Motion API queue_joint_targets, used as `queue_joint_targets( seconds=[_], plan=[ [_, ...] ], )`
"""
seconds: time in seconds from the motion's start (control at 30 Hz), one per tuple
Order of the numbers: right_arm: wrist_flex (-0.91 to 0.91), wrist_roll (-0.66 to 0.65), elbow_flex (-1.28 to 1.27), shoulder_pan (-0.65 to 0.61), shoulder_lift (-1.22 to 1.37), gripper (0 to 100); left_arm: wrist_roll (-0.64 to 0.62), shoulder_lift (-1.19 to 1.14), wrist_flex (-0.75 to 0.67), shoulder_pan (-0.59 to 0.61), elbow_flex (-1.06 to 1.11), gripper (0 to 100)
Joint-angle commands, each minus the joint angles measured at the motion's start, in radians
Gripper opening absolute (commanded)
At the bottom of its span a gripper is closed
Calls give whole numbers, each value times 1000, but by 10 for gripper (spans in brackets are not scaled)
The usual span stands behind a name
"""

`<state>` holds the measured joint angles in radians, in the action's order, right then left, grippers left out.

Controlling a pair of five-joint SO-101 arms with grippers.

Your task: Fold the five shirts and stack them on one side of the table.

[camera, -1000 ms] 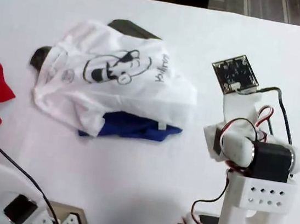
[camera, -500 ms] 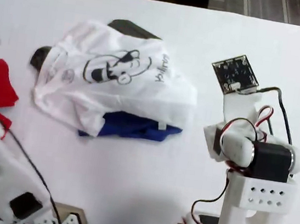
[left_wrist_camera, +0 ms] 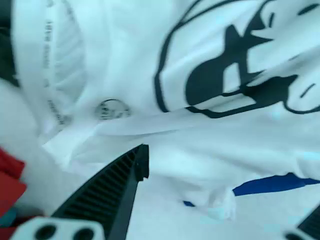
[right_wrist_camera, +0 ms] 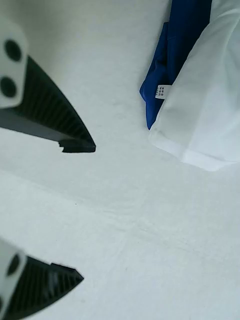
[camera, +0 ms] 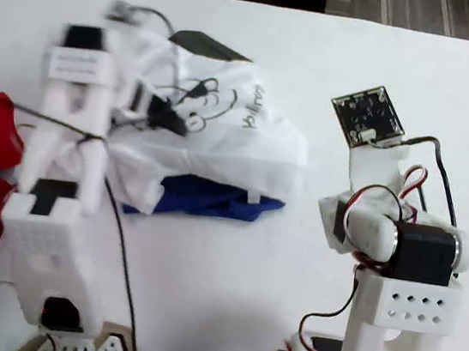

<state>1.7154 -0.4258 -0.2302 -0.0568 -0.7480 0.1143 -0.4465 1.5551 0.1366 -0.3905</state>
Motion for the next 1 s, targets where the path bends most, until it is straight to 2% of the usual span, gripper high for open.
queue_joint_targets(
  seconds=[0.0,0.23,0.37,0.43,0.47,0.57,0.63,0.73,0.97],
  plan=[
    [-1,2,3,4,-24,351,-6,55,-124,-49,105,513],
    [4,2,3,4,-24,351,17,51,-293,-46,308,513],
    [4,2,3,4,-24,351,170,-26,-261,-46,314,492],
    [4,2,3,4,-24,351,224,-72,-229,-38,291,400],
    [4,2,3,4,-24,351,230,-94,-212,-31,271,319],
    [4,2,3,4,-24,351,203,-150,-158,5,179,3],
    [4,2,3,4,-24,351,189,-170,-114,32,116,69],
    [4,2,3,4,-24,351,189,-178,-51,77,13,18],
    [4,2,3,4,-18,351,190,-176,203,196,-360,24]
  ],
)
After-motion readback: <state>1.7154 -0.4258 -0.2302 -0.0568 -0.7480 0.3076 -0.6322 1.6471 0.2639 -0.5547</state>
